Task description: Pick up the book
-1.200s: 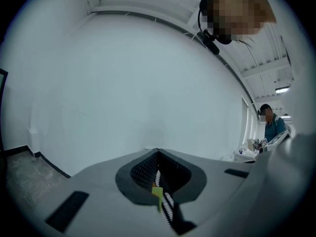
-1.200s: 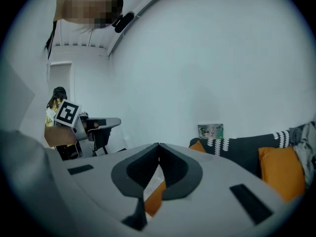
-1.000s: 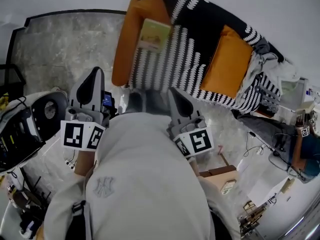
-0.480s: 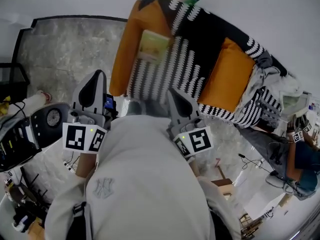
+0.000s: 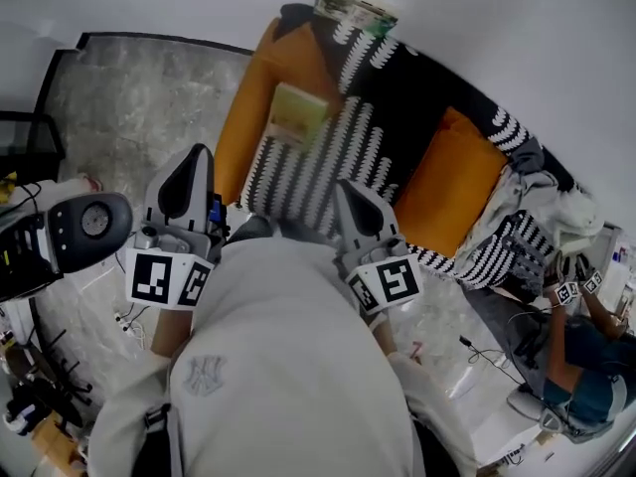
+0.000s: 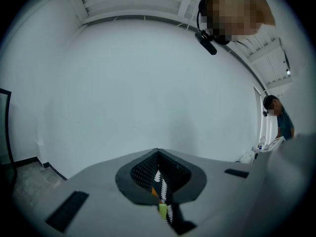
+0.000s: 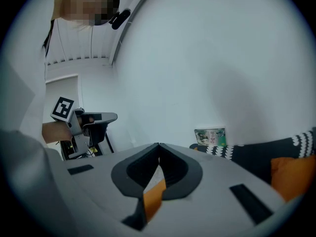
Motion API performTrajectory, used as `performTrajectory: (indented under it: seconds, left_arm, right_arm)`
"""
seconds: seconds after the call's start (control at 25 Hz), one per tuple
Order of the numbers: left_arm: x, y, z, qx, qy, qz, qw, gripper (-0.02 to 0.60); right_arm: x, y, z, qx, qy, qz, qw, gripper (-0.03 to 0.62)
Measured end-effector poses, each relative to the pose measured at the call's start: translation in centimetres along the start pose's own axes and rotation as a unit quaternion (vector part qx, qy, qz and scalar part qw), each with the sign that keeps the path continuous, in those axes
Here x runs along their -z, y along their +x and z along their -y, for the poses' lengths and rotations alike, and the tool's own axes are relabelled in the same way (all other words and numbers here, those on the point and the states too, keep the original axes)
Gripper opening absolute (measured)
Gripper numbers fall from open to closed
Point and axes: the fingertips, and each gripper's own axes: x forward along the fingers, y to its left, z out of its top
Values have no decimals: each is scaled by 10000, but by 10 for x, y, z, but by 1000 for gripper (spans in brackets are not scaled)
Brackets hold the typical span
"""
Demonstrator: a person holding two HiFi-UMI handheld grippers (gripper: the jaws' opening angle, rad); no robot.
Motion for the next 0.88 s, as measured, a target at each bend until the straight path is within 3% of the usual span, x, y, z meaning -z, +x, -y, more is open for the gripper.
performTrajectory:
  seconds: [0.36,0.88]
  left_arm:
    - [2,12,2,-294,24,-226,9993,9]
    - [11,44,-14,264,-10,-478,9985,9]
  right_arm:
    - [-1,-6,42,147,181,-139,9996,18]
    - [4,9,37,584,440,-241,9970,18]
